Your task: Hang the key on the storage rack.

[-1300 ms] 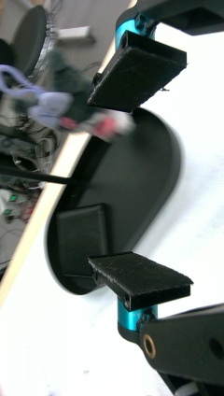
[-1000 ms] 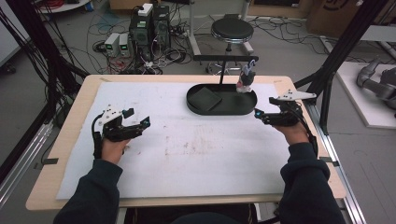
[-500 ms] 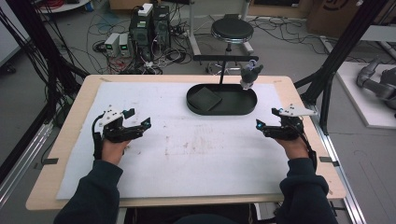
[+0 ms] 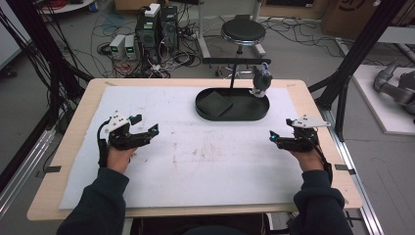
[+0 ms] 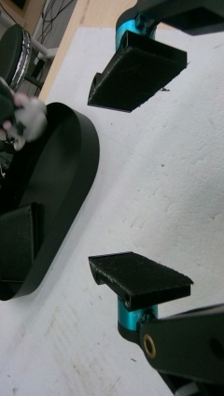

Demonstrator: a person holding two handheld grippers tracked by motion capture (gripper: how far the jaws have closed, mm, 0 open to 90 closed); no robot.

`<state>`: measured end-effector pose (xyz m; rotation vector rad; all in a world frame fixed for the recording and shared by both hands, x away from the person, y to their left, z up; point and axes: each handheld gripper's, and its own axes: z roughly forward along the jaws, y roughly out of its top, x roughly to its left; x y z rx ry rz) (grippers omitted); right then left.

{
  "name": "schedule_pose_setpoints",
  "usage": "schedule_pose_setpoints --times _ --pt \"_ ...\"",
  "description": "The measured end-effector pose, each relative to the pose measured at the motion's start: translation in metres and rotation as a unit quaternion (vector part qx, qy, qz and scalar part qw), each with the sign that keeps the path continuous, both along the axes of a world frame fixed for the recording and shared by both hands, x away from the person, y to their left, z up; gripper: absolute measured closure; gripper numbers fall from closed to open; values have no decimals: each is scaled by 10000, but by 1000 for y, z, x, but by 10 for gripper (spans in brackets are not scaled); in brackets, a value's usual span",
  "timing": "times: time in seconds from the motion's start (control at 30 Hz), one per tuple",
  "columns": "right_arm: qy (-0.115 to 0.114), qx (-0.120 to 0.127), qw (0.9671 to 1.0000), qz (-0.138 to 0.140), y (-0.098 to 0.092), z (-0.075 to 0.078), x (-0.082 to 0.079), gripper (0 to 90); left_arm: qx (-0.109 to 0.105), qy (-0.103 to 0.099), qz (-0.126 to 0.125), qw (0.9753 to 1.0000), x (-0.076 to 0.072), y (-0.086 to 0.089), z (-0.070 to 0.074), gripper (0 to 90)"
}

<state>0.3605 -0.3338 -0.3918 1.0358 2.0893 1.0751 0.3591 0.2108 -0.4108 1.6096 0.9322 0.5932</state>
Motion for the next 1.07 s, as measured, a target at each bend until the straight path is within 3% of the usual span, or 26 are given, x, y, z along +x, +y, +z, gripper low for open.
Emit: schedule_pose_setpoints --times 1.07 --pt "40 2 10000 58 3 -5 -1 205 51 17 11 10000 1 1 -1 197"
